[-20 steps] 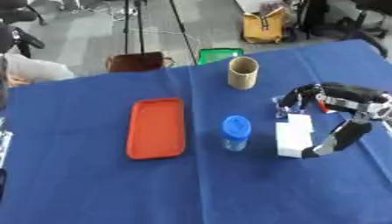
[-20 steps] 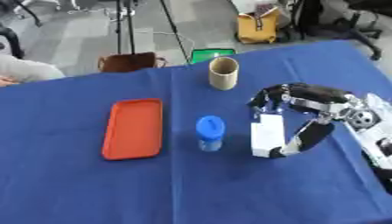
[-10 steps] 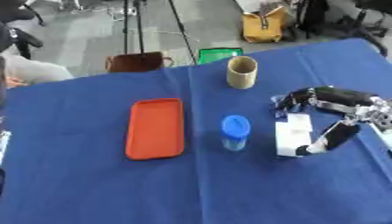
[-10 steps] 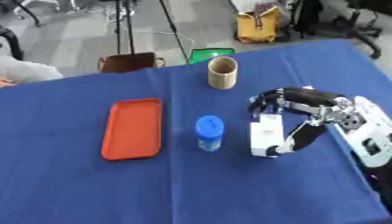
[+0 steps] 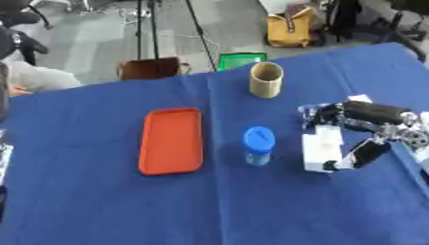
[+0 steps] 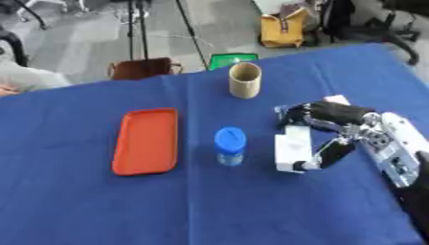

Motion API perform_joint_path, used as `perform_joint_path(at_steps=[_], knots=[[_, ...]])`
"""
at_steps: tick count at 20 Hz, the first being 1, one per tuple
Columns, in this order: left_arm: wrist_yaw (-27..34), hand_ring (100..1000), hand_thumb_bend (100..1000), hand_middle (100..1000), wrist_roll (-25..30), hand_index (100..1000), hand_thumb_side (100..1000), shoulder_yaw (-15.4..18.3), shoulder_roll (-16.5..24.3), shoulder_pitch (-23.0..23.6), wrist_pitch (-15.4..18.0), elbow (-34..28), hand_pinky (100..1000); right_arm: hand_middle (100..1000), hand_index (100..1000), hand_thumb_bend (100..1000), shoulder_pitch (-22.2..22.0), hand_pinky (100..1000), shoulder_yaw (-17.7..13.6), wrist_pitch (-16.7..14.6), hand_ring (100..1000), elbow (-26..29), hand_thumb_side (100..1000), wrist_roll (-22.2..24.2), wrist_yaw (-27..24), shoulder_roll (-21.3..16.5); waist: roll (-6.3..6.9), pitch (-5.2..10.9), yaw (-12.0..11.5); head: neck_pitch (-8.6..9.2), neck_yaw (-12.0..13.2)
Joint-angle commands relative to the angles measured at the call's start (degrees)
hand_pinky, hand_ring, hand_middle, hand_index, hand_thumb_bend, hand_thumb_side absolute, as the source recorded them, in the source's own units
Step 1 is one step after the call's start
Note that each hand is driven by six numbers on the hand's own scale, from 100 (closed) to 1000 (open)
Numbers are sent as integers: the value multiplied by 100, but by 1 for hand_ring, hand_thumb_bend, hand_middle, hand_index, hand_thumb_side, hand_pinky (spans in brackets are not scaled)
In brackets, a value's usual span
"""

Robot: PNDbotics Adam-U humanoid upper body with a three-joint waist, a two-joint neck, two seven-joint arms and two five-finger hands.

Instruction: Pick up objects on the table and place them in the box.

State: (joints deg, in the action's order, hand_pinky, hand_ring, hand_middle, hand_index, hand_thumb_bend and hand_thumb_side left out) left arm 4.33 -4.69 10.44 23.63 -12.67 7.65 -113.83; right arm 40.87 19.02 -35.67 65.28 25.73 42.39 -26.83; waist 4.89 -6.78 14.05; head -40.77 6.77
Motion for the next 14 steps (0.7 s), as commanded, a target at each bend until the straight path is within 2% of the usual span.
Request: perform_joint_path(at_steps=[1, 4, 5, 6, 7, 9, 14], knots=[[21, 705, 718, 689, 4, 805, 729, 28, 86, -97, -3, -76, 479, 512, 714, 317, 106, 325, -72, -51, 511, -9, 271, -209, 154, -43, -28, 55, -12, 22, -12], [19, 705, 718, 689, 5, 805, 730, 26, 87, -98, -4, -76, 479, 507, 710, 306, 95, 316, -57, -68, 505, -32, 270, -368, 210, -39, -31, 56, -14, 20, -14], [19, 706, 718, 689, 4, 805, 729, 27, 89, -99, -3, -76, 480, 422, 624, 100, 94, 207, -66, -67, 431, -28, 256, -422, 213, -35, -32, 57, -15, 21, -17], [20, 706, 718, 689, 4, 805, 729, 27, 90, -101, -3, -76, 480, 422, 624, 100, 90, 207, -67, -64, 431, -25, 256, -480, 218, -35, -33, 57, -16, 21, -19], [20, 706, 716, 689, 3, 806, 730, 27, 90, -103, -4, -76, 480, 379, 571, 100, 85, 143, -71, -59, 385, -22, 294, -544, 215, -34, -34, 57, -16, 21, -20], [22, 706, 715, 689, 4, 806, 730, 26, 90, -105, -6, -76, 480, 359, 550, 100, 75, 120, -70, -54, 369, -20, 328, -668, 205, -35, -36, 57, -17, 21, -22], [22, 706, 715, 689, 3, 806, 730, 27, 93, -108, -9, -76, 480, 296, 535, 100, 69, 100, -55, -65, 324, 11, 325, -898, 163, -52, -39, 57, -16, 29, -25]])
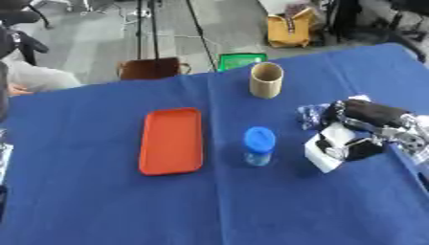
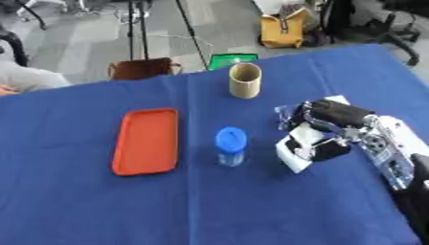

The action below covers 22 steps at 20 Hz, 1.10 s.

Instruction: Pick up objects on the table and place them in the box.

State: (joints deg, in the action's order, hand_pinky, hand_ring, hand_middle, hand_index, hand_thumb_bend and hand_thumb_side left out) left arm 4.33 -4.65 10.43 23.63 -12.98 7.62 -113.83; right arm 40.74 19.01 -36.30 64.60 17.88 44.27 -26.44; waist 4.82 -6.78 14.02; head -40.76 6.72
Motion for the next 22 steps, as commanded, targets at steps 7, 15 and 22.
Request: perform_joint_path(at_steps=[7, 15, 22], knots=[[18, 707, 713, 690, -5, 806, 730, 30, 102, -77, -4, -76, 481, 289, 531, 100, 99, 100, -16, -64, 317, 309, 319, -211, -194, -109, -35, 56, -12, 43, -36], [26, 708, 714, 692, -11, 807, 725, 24, 100, -100, -6, -76, 483, 290, 537, 100, 342, 100, 155, -31, 311, 1162, 344, -152, -813, -140, -60, 59, -56, 68, -107], [-13, 711, 725, 696, -108, 809, 706, 55, 192, -234, 50, -76, 493, 291, 541, 100, 717, 100, 272, 257, 308, 1908, 355, 143, -1371, -200, -165, 26, -390, 117, -358]])
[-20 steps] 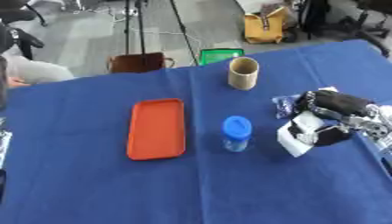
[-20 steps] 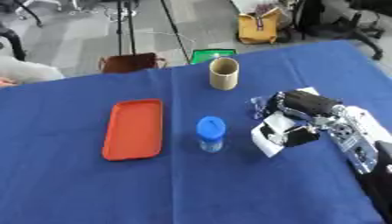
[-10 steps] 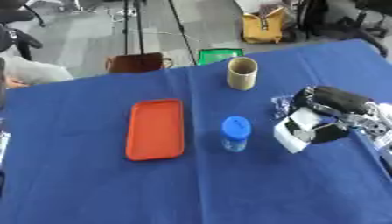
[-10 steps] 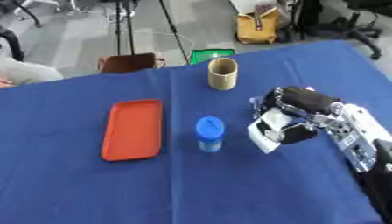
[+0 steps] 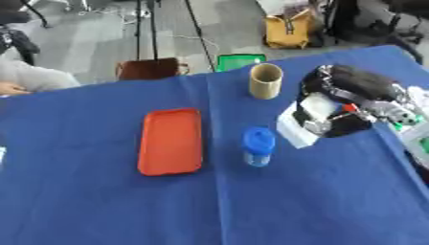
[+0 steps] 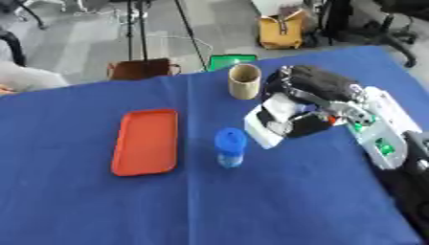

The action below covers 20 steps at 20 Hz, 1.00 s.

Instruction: Pick up objects on the table and place them in the box.

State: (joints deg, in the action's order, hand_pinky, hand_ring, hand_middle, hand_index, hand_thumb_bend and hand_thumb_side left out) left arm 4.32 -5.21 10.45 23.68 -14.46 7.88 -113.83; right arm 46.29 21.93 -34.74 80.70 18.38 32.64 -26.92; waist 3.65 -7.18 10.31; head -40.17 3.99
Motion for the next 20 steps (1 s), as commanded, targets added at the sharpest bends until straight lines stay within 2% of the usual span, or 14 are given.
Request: perform_joint_path(at_steps=[1, 3, 4, 5, 8, 9, 10, 13, 16, 20], knots=[[-20, 715, 737, 699, -69, 811, 687, 60, 208, -103, 33, -76, 506, 291, 543, 100, 179, 100, -12, 136, 307, 356, 357, 141, -266, -153, -67, 67, -51, 64, -99], [-81, 714, 745, 702, -170, 811, 661, 181, 367, -172, 121, -76, 520, 291, 544, 100, 296, 100, 45, 150, 307, 470, 356, 227, -353, -102, -180, 56, -220, 100, -153], [-103, 715, 745, 704, -244, 811, 714, 261, 463, -200, 176, -76, 528, 291, 544, 100, 344, 100, 73, 158, 307, 501, 355, 269, -390, -75, -232, 52, -341, 129, -185], [-122, 715, 755, 702, -323, 811, 642, 316, 534, -223, 226, -76, 530, 292, 545, 100, 372, 100, 92, 165, 308, 516, 354, 307, -418, -63, -272, 51, -470, 153, -224], [-141, 715, 755, 702, -465, 811, 642, 278, 592, -309, 308, -76, 530, 292, 545, 100, 335, 100, 64, 201, 308, 517, 354, 355, -450, -153, -334, 60, -898, 173, -445], [-142, 714, 994, 721, -474, 809, 1000, 257, 589, -339, 318, -76, 540, 294, 547, 100, 313, 100, 54, 205, 310, 534, 334, 356, -458, -186, -344, 63, -997, 189, -457], [-172, 714, 767, 703, -516, 809, 617, 304, 613, -345, 356, -76, 540, 294, 547, 100, 341, 100, 93, 187, 310, 542, 355, 388, -455, -169, -352, 64, -1104, 219, -501], [-233, 713, 776, 701, -690, 807, 600, 411, 626, -335, 489, -76, 547, 297, 547, 100, 395, 100, 126, 194, 321, 369, 343, 465, -391, -156, -351, 60, -1496, 280, -728], [-275, 712, 777, 701, -821, 807, 597, 453, 568, -348, 594, -76, 548, 303, 544, 100, 406, 100, 25, 331, 332, 12, 314, 563, -256, -72, -311, 18, -1907, 366, -1040], [-277, 711, 772, 700, -823, 806, 601, 400, 503, -399, 637, -76, 545, 307, 542, 100, 514, 100, -144, 593, 343, -540, 306, 683, -62, 200, -294, -33, -2158, 428, -1250]])
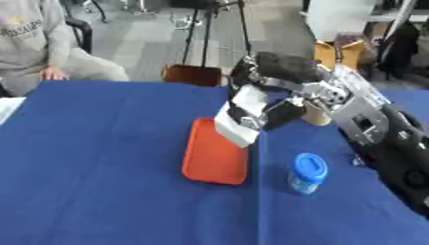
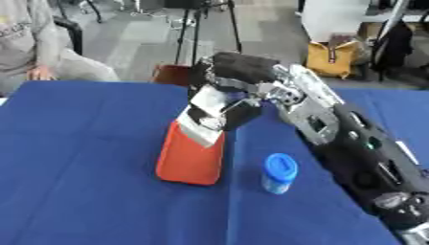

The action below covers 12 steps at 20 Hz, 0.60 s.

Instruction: Pick up objects on the table and place them in the box.

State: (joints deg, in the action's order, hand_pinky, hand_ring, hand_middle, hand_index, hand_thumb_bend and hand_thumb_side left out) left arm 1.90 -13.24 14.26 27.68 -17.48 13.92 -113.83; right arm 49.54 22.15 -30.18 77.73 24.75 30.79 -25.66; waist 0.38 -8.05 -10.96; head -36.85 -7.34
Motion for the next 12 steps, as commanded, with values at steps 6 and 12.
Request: perform_joint_path(at_steps=[6, 12], knots=[[24, 710, 765, 699, 90, 807, 608, -72, 11, -201, 24, -76, 540, 316, 542, 100, 424, 100, -459, 526, 354, -1104, 309, -41, 616, 505, 67, -36, -192, 163, -230], [50, 710, 763, 699, 140, 808, 608, -91, -34, -248, 43, -76, 540, 333, 548, 100, 526, 112, -485, 592, 371, -1903, 309, -444, 1107, 766, 103, -95, -262, 194, -248]])
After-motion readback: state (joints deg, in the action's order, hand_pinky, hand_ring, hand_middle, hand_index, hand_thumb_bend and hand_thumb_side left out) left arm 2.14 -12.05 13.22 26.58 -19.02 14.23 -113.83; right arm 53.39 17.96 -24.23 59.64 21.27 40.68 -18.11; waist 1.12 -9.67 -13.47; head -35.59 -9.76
